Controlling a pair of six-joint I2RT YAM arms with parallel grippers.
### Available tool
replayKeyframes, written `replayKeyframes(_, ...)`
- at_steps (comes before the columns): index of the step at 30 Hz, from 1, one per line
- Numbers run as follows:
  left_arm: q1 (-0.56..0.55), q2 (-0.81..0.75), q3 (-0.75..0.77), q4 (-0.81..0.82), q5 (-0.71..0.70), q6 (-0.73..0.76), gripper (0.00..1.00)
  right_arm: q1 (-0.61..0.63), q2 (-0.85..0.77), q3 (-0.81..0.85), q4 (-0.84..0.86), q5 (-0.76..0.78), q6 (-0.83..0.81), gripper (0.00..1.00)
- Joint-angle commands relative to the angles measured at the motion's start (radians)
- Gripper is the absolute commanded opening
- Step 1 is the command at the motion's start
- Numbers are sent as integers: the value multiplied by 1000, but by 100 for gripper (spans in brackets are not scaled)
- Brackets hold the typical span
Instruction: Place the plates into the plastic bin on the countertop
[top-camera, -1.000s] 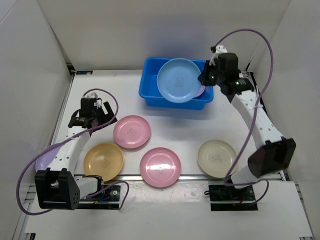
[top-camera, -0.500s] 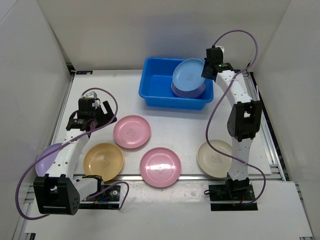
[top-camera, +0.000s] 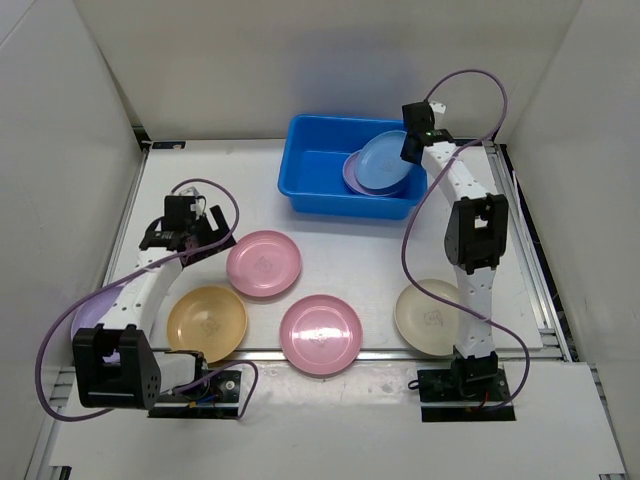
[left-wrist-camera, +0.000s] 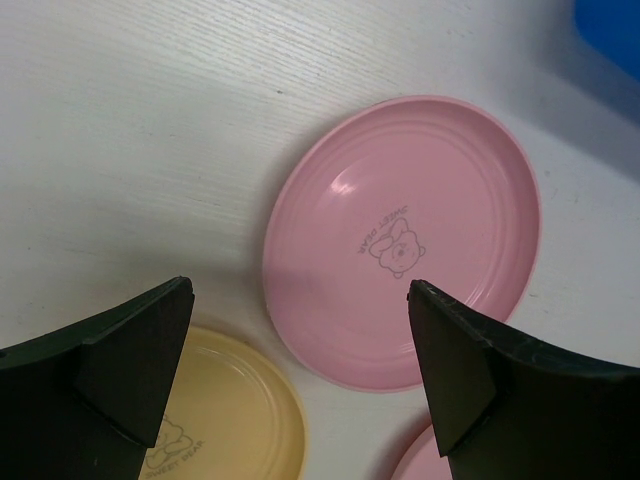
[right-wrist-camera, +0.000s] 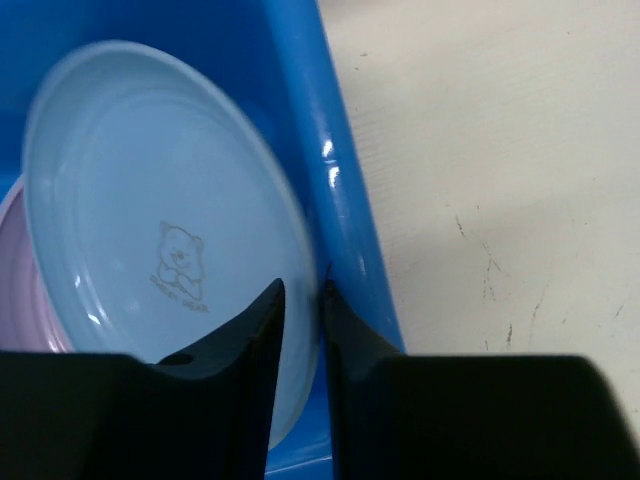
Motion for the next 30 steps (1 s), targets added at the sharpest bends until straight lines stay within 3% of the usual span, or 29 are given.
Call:
replayKeyframes(1, 6, 3, 4, -2, -6, 1, 99, 1, 10, 57, 30, 60, 27, 28)
replayKeyframes(8, 4, 46, -3, 19, -3, -2, 99, 3, -14, 51, 42, 8, -19, 44)
replayKeyframes(14, 6, 89, 6, 53, 40, 14, 99, 3, -100, 31, 74, -103, -68, 75)
replayKeyframes(17, 4, 107, 6, 68, 77, 41, 99, 3, -167, 0, 75, -176, -96, 97)
replayKeyframes(21, 3, 132, -11, 114, 138, 69, 99, 3, -296, -151, 140, -286, -108, 99)
replayKeyframes(30, -5, 163, -28, 111, 89, 57, 99, -4, -615, -527, 243, -397, -96, 99)
